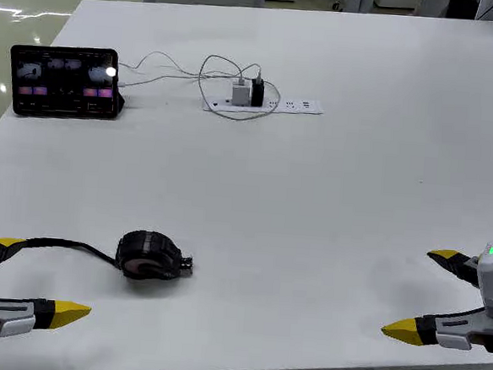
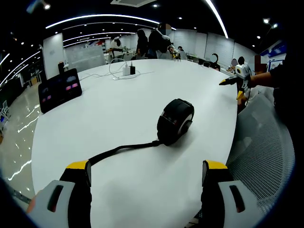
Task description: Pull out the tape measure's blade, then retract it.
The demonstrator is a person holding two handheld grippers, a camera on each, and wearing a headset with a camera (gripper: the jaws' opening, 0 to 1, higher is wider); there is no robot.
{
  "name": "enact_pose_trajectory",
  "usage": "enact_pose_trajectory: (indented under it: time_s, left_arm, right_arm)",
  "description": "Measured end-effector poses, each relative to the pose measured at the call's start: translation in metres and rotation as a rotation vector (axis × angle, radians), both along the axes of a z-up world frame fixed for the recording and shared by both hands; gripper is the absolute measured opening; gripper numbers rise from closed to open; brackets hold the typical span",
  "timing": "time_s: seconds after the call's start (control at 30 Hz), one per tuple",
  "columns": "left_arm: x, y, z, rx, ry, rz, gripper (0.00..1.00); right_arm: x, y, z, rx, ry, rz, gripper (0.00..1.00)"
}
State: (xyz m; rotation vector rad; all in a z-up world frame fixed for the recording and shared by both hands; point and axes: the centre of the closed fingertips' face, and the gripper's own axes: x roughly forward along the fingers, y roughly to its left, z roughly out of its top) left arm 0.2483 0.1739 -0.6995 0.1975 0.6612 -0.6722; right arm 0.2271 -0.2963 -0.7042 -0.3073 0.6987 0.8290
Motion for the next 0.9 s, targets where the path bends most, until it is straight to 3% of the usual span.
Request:
enact_pose_trajectory:
  time_s: [0.13, 0.2, 0.23, 0.43, 0.9]
  left_arm:
    - [0.0002, 0.0013, 0.0007, 0.0, -0.009, 0.005, 0.97]
    - [0.0001, 0.0025, -0.001, -0.003, 0.001, 0.011, 0.99]
    - [0.0008, 0.0031, -0.0007, 0.003, -0.011, 0.01, 0.99]
    - [-0.0014, 0.0017, -0.0018, -0.002, 0.005, 0.011, 0.99]
    - [0.0004, 0.0042, -0.0002, 0.001, -0.008, 0.013, 0.99]
  right_arm:
    - [-0.0011, 0.0033, 0.0, 0.001, 0.0, 0.009, 0.99]
    - [-0.0019, 0.0045, -0.0004, 0.001, 0.001, 0.015, 0.99]
    - [-0.0023, 0.0049, -0.0008, 0.0, 0.002, 0.016, 0.99]
    - [-0.0038, 0.0074, -0.0021, 0.002, 0.002, 0.022, 0.99]
    - [-0.001, 0.0054, 0.0022, -0.001, -0.004, 0.018, 0.99]
